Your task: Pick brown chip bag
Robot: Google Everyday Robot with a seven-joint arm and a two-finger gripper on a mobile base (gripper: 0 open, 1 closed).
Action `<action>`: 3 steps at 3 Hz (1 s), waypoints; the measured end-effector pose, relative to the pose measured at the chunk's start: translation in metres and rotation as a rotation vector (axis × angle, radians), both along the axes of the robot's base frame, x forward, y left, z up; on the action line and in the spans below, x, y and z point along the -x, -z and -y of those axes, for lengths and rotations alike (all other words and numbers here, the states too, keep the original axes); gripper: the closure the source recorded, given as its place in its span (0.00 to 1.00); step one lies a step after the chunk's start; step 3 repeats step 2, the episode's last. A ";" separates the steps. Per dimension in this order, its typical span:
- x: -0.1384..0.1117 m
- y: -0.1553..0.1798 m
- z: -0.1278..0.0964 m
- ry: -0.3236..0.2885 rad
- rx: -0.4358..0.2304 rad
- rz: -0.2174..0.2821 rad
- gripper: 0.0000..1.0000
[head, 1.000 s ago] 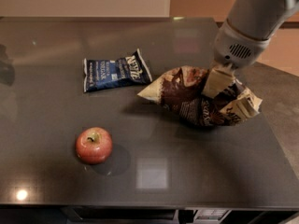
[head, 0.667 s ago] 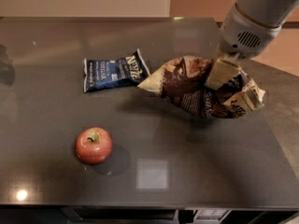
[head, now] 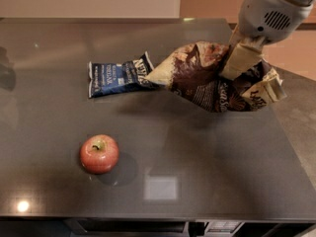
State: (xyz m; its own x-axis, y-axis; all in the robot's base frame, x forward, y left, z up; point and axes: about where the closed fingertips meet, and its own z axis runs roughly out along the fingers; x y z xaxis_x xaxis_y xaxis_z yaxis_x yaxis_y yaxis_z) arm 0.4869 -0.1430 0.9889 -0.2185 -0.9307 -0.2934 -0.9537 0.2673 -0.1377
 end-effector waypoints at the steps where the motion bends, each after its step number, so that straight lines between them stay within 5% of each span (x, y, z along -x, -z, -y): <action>1: -0.002 -0.021 -0.003 -0.075 -0.006 0.039 1.00; 3: -0.002 -0.022 -0.003 -0.076 -0.006 0.041 1.00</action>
Offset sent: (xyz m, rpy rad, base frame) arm -0.0100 -0.0025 0.0280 -0.0162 -0.0038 0.1171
